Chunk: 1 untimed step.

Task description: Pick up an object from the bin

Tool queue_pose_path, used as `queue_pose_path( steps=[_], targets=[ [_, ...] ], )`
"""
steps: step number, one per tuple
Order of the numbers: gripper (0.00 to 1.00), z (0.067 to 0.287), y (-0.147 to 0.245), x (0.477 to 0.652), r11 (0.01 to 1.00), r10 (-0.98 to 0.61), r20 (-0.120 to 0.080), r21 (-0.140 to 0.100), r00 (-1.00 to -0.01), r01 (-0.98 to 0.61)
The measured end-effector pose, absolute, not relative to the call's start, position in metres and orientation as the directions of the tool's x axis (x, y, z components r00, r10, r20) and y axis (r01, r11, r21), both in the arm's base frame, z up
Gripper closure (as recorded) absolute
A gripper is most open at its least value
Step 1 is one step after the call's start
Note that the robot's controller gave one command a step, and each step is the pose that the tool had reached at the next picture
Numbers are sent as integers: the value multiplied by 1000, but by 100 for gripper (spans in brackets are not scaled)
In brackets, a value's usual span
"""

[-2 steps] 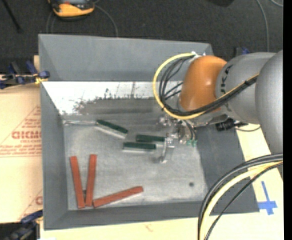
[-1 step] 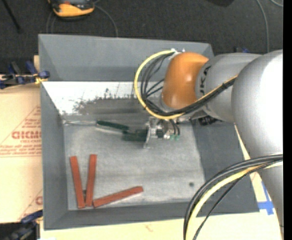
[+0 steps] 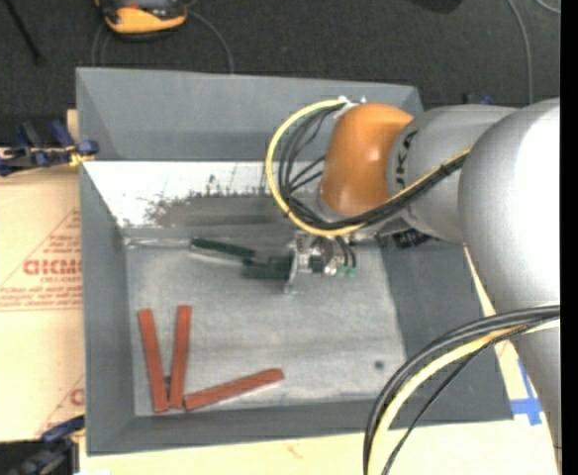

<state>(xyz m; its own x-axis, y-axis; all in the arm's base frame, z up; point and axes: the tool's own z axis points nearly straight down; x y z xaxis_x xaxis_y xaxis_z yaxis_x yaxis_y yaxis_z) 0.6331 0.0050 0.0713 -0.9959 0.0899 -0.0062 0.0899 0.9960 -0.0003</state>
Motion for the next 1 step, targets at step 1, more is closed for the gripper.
queue_pose_path(
  steps=[1],
  targets=[
    [100, 116, 4, 633, 996, 90, 4, -1, -996, 90]
  ],
)
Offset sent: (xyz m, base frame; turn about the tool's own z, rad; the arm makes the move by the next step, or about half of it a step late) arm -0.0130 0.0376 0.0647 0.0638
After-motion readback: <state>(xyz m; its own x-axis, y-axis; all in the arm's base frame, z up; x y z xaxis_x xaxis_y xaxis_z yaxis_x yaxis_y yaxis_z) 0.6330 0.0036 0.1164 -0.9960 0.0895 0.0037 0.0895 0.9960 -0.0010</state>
